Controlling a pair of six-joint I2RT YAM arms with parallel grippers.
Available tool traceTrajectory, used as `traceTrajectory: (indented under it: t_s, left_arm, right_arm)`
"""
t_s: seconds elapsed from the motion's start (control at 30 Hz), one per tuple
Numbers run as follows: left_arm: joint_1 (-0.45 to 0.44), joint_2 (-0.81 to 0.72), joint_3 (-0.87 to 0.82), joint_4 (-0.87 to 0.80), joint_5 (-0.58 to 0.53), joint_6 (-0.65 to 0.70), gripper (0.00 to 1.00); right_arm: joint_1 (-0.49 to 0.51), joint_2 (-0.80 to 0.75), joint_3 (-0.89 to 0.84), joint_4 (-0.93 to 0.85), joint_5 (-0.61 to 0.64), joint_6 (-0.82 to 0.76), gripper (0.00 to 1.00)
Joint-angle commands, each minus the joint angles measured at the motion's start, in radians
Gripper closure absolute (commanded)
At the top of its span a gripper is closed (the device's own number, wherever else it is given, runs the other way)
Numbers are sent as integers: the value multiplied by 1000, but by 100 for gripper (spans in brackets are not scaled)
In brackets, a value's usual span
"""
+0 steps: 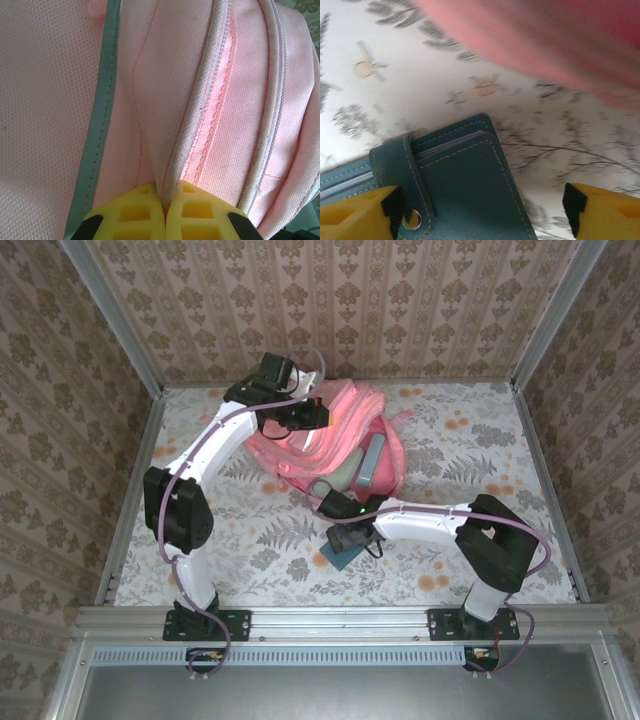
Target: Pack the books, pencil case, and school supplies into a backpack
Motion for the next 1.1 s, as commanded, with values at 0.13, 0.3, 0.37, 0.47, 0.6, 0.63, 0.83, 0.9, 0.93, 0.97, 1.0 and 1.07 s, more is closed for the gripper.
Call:
traceTrajectory:
  t_s: [0.13,0.3,0.37,0.47,0.6,0.63,0.83,0.9,0.93,0.97,1.0,1.07]
  left_arm:
    - [21,-77,-16,38,3,4,100]
    - [23,-70,-15,44,4,1,100]
    - [22,-68,-15,45,3,1,100]
    - [25,-65,-17,50,7,-4,100]
    - [24,-69,-20,44,1,-1,100]
    - [26,-70,-21,39,0,-1,100]
    - [27,-86,-41,45,2,-3,100]
    - [28,-87,-44,48,2,-4,100]
    - [27,-89,-44,49,3,-5,100]
    - [27,-90,-46,50,3,-4,100]
    - [27,-91,-48,50,4,-4,100]
    - [27,-92,-50,51,4,-5,100]
  right_arm:
    - [10,-150,-69,-51,-56,89,12]
    - [33,-205,-164,6,-161,252,12]
    - [51,-212,-195,62,-179,301,12]
    - [51,-189,-227,145,-218,352,9]
    - [48,-129,-190,196,-213,338,8]
    - [47,-115,-174,200,-211,331,7]
    - [34,-27,-42,170,-187,259,7]
    - [33,2,7,146,-183,223,7]
    - [33,22,33,137,-184,206,7]
    - [33,42,60,124,-183,192,7]
    - [33,58,81,115,-183,180,7]
    - [33,96,127,83,-175,167,7]
